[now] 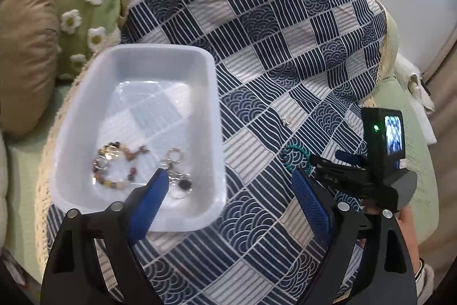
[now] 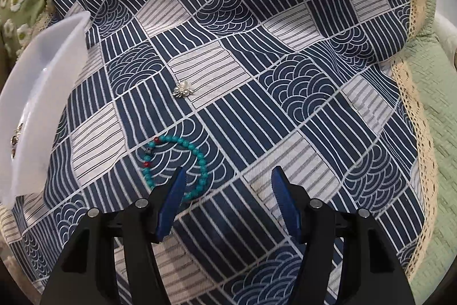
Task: Organize jewelry
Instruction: 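Move both tools back over the cloth toward the remaining jewelry, then grasp the turquoise bead bracelet with the right tool while the left tool grasps the silver charm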
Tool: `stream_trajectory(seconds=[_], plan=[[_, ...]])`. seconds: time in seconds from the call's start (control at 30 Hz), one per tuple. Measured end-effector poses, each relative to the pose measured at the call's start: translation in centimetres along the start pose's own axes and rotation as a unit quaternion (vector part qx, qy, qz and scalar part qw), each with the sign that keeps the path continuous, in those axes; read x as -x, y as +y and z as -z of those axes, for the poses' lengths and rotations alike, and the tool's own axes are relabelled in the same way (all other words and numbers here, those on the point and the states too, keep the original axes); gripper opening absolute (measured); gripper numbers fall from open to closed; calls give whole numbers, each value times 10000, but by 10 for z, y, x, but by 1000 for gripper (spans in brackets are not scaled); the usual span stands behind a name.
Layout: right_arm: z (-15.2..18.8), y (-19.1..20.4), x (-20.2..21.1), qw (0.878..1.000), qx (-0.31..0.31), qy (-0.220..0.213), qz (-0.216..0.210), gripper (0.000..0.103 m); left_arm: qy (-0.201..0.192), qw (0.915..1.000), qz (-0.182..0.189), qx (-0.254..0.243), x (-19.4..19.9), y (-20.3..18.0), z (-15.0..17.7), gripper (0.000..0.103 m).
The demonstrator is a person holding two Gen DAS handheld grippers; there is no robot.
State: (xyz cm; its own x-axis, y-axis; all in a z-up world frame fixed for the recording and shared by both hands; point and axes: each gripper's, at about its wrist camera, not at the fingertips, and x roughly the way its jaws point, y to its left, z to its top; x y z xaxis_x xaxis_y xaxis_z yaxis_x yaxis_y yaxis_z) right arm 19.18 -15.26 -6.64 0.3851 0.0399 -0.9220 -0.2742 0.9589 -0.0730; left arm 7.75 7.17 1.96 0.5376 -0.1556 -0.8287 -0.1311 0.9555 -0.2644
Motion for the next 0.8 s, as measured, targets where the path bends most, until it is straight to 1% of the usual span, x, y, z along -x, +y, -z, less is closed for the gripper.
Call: stream_trajectory(seconds=[0.13,0.17,0.23,0.3,0.37,0.43,0.47,0.5,0.67,0.77,0.8], plan=[[-5,7,-9,10000,10,20,37,61,91,9999,-6,-124,-9,-11,0,83],[-6,9,-13,10000,29,69,42,58,109,9998,-9,-154,-11,-12,1,83],[-5,9,-22,9998,27,185,-19,47,130,9997,-35,-207,-13,-15,2,83],[-5,9,-25,9998,-6,189,-71,45,164,9996,-44,-232,-14,-15,3,83],[-7,9,-25,9996,-63,203,-185,37,181,9996,-36,-235,-15,-15,3,83],[-6,9,-25,9995,-59,212,-227,18,174,9996,-43,-229,-14,-15,3,83],[-6,10,-24,9995,-31,217,-220,14,177,9996,-38,-228,-14,-15,4,83],[-6,10,-24,9994,-43,228,-249,8,180,9996,-35,-220,-14,-14,4,83],[-7,2,-16,9986,-313,180,-389,7,208,9996,-40,-212,-15,-15,4,83],[-11,-12,11,9981,-446,-126,-415,7,183,9996,-3,-211,-16,-19,2,83],[-11,-16,19,9975,-499,-194,-462,7,211,9996,80,-179,-20,-24,-1,83]])
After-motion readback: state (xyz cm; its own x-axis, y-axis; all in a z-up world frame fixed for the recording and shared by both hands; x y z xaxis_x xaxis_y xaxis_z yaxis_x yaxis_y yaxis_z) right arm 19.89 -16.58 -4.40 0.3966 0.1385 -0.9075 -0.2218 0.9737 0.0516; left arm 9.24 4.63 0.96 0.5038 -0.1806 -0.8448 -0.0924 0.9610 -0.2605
